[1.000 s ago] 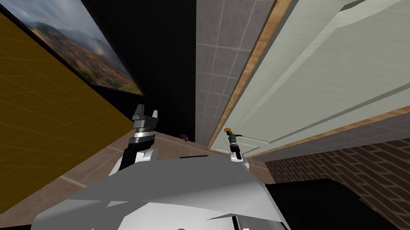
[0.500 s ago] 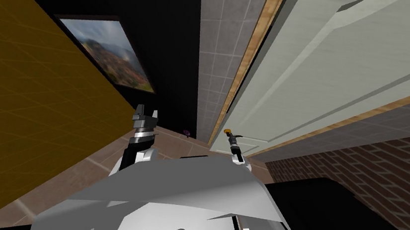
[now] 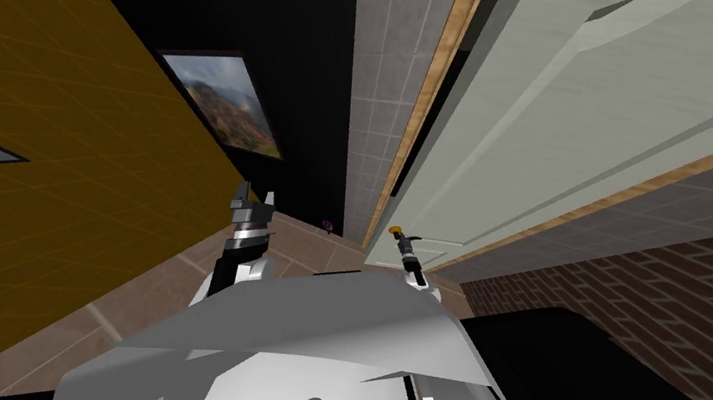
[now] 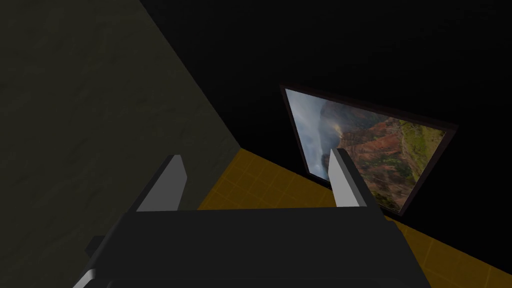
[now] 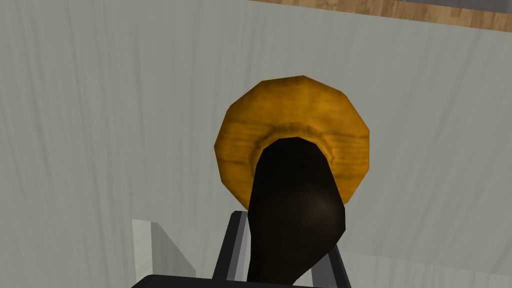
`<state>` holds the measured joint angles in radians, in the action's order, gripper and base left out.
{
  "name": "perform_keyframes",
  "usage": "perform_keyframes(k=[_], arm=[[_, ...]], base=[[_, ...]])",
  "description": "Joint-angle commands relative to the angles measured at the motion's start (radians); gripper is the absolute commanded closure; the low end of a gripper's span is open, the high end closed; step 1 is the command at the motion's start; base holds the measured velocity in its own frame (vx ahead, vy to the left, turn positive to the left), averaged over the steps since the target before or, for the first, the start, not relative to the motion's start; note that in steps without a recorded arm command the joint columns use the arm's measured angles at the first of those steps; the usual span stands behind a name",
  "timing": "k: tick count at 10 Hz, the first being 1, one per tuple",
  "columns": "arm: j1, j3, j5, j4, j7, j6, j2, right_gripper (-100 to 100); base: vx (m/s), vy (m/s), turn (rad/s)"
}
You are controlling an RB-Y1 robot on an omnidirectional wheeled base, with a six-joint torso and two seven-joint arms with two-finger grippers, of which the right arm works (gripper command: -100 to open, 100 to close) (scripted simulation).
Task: Pull the door open
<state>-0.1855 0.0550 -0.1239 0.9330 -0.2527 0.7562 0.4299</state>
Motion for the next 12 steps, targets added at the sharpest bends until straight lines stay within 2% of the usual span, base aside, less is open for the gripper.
perform_keyframes(k=[1, 7, 8, 9, 11, 12], arm=[[-0.022, -0.010, 0.003, 0.009, -0.015, 0.025, 0.015, 100], [-0.087, -0.050, 0.012, 0.013, -0.072, 0.115, 0.072, 100], [-0.084, -0.048, 0.011, 0.019, -0.066, 0.100, 0.064, 100], [-0.097, -0.057, 0.013, 0.008, -0.079, 0.128, 0.075, 100], [-0.107, -0.064, 0.014, -0.002, -0.090, 0.155, 0.087, 100], [-0.116, -0.069, 0.015, -0.011, -0.099, 0.177, 0.097, 100]], base=[[-0.224, -0.056, 0.190], [-0.209, -0.053, 0.132], [-0.096, -0.017, 0.026], [-0.152, -0.072, 0.167], [-0.249, -0.064, 0.199], [-0.238, -0.080, 0.181]])
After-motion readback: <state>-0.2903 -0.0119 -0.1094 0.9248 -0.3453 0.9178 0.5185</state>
